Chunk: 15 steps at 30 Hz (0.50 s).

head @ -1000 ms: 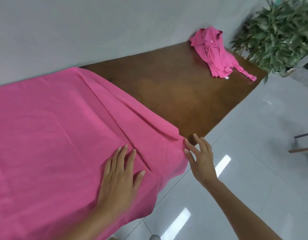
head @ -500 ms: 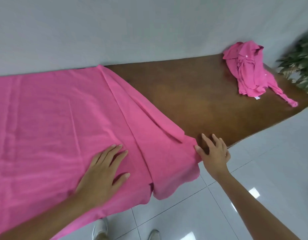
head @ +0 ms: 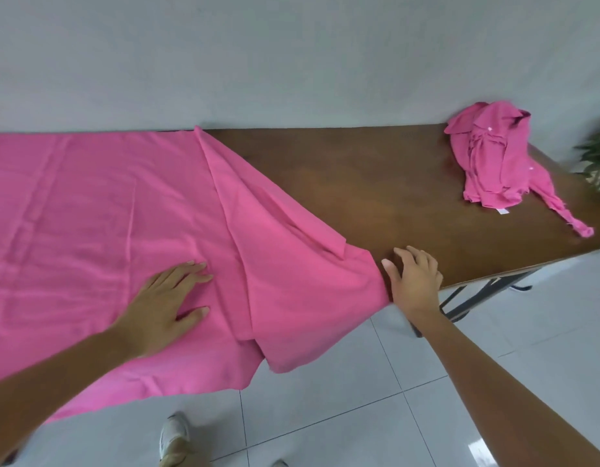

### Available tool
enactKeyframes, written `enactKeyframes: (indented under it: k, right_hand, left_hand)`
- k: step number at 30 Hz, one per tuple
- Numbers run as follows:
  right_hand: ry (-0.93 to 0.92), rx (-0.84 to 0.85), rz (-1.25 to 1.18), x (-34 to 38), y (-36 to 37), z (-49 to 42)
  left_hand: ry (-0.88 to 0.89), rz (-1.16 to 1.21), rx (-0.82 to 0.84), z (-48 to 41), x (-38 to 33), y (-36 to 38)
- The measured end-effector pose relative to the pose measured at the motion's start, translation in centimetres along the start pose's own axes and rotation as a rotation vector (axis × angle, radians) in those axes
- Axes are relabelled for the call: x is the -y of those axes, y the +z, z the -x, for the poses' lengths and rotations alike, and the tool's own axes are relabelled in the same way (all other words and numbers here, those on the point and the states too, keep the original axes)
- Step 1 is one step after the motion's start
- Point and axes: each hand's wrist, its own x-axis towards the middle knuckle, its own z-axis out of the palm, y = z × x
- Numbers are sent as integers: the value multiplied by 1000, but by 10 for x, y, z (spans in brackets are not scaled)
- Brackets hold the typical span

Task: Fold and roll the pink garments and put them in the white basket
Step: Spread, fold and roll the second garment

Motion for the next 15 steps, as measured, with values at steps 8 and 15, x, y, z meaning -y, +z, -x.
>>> enactKeyframes:
  k: [8, 15]
  right_hand:
    - [-319, -66, -218, 13, -2, 78]
    - [-277, -24, 111, 19, 19, 105]
  left_hand:
    - [-65, -2, -58, 6, -14, 5]
    - [-61, 1, -64, 7, -14, 5]
